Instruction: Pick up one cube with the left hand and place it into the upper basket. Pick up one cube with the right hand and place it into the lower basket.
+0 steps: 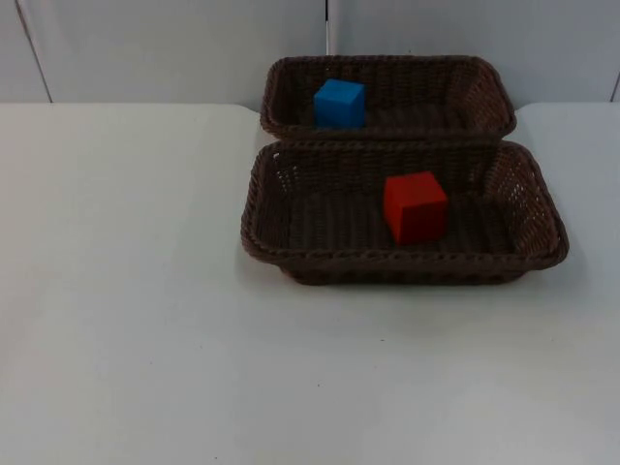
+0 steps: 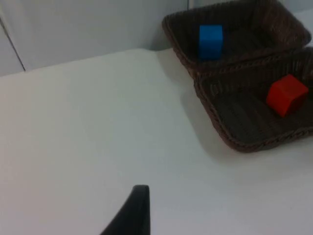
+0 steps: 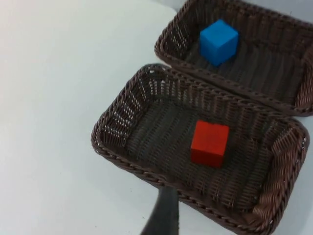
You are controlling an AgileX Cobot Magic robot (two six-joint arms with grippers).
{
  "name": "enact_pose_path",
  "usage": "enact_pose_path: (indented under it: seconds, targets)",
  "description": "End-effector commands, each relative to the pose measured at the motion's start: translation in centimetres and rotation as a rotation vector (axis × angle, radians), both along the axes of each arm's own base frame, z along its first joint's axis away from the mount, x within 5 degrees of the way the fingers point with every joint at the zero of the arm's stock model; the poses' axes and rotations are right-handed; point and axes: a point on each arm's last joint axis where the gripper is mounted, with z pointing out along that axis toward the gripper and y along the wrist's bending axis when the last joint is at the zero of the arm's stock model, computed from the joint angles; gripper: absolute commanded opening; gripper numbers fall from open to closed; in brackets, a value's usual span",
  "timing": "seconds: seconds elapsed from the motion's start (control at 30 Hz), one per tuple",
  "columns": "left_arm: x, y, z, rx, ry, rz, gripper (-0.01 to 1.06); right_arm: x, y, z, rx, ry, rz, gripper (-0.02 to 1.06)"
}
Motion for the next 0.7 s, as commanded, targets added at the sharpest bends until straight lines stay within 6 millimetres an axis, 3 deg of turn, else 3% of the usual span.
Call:
enact_pose_path:
  seconds: [0.0, 0.67]
  targets:
    - [-1.0, 0.4, 0.2, -0.020, -0.034, 0.002, 1.01, -1.3, -0.8, 0.2, 0.017, -0.063, 0.012, 0.73]
    - [-8.5, 3.2, -0.2, -0.027, -0.211, -0.022, 1.01, -11.3, -7.0, -1.3, 0.096, -0.246, 0.026, 0.73]
